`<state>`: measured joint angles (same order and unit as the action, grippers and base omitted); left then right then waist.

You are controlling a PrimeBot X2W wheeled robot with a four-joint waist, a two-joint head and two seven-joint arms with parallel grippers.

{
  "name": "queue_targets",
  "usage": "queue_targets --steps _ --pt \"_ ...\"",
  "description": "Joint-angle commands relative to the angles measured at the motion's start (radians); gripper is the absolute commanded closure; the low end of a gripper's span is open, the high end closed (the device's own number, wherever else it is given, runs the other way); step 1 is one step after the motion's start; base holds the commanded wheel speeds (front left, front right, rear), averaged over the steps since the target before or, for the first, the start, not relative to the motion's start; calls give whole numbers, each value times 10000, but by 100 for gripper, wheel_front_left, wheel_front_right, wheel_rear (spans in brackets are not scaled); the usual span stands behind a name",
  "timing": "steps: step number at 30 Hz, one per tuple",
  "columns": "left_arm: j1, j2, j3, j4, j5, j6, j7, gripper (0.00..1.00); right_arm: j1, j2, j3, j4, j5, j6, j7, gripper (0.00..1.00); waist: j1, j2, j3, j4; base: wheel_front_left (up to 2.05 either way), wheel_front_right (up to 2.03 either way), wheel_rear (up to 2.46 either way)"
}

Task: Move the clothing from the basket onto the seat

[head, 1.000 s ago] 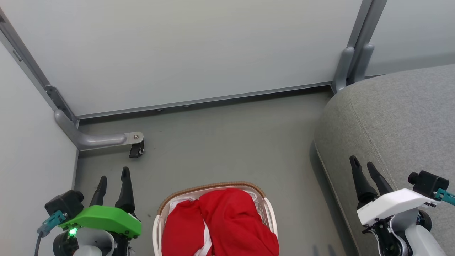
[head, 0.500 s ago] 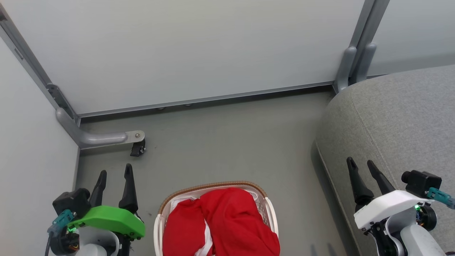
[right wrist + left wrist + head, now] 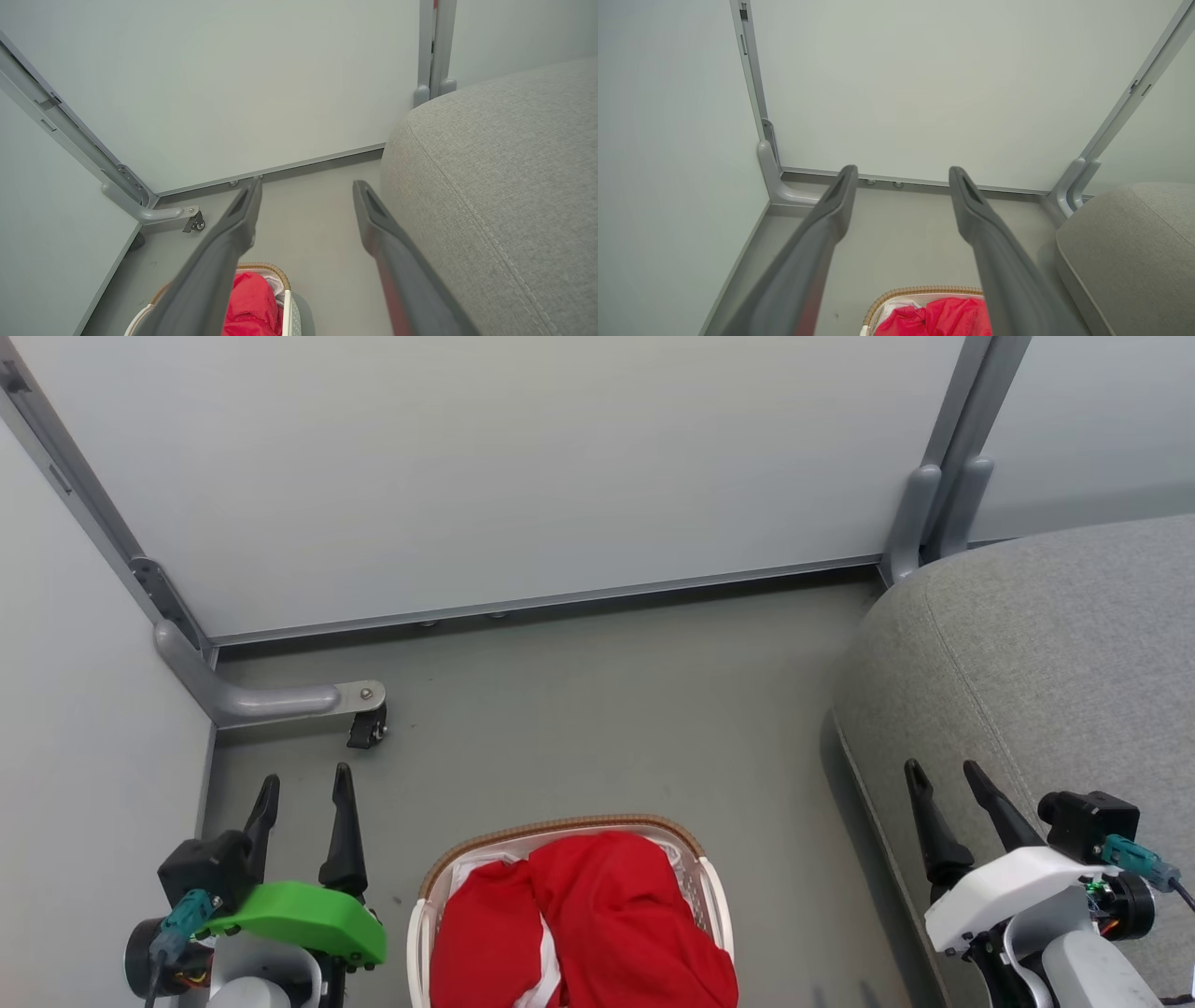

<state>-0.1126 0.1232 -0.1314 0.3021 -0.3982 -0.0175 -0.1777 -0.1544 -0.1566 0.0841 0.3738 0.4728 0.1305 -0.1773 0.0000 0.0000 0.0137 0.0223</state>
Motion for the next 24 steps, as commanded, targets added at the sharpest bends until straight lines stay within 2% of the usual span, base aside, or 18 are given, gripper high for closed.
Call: queue_targets --steps 1,13,24 --pt "14 8 37 -58 315 -45 -96 0 -49 -90 38 0 -247 3 -101 0 0 0 -6 6 0 0 0" --pt "124 -241 270 63 1424 -275 -365 0 -140 -161 170 79 -1168 2 -375 0 0 0 130 -31 0 0 0" --pt "-726 -598 -126 505 2304 -482 -576 0 -756 -193 403 -361 -2055 1 -581 0 0 0 1396 -381 0 0 0"
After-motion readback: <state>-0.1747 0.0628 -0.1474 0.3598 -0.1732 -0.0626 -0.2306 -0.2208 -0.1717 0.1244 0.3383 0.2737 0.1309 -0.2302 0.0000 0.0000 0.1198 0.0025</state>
